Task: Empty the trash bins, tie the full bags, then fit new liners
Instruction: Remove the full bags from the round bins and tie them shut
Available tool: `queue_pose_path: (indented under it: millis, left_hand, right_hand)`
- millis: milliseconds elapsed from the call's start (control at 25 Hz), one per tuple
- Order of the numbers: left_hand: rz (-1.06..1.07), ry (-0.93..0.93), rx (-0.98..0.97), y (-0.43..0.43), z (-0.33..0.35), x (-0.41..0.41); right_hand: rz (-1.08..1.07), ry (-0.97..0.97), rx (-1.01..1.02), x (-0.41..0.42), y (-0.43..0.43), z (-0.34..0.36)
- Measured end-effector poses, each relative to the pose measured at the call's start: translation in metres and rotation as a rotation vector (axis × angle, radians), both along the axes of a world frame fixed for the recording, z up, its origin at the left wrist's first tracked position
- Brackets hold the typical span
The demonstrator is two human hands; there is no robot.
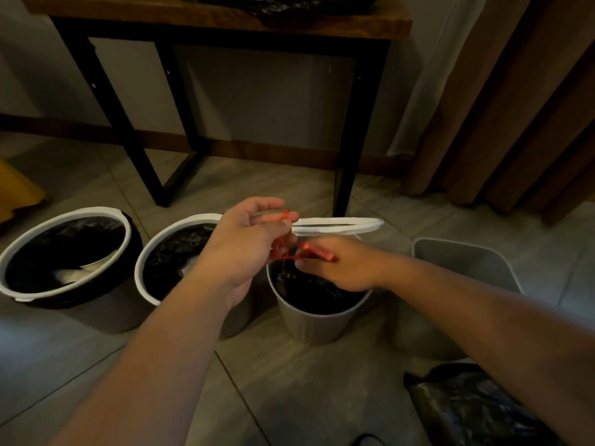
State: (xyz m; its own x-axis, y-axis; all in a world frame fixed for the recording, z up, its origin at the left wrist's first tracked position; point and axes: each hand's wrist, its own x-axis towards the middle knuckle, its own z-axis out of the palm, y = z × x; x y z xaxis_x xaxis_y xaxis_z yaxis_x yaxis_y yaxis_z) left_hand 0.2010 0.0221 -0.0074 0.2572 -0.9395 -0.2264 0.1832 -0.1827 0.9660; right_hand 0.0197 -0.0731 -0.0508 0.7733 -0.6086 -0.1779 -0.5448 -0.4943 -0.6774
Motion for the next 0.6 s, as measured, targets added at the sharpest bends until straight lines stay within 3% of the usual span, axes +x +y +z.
queue_pose_path:
  millis: [200,440,520,600]
  left_hand:
    - [0.046,-0.078,0.089,0.011,-0.007,0.009]
    - [-0.073,-0.236,0.205,0.026,-0.017,0.022]
    - [-0.037,-0.121,0.138,0.028,-0.018,0.023]
    - [0.024,0.146,0.036,0.029,-0.018,0.02]
  right_hand:
    - [-0.21,-0.029,-0.066,-0.005,0.006,0.033]
    - [-0.428,-0.159,0.023,-0.014,0.008,0.053]
    - [-0.465,-0.145,0.014,-0.022,0.009,0.055]
    - [-0.534,-0.157,0.016,-0.037,0.007,0.058]
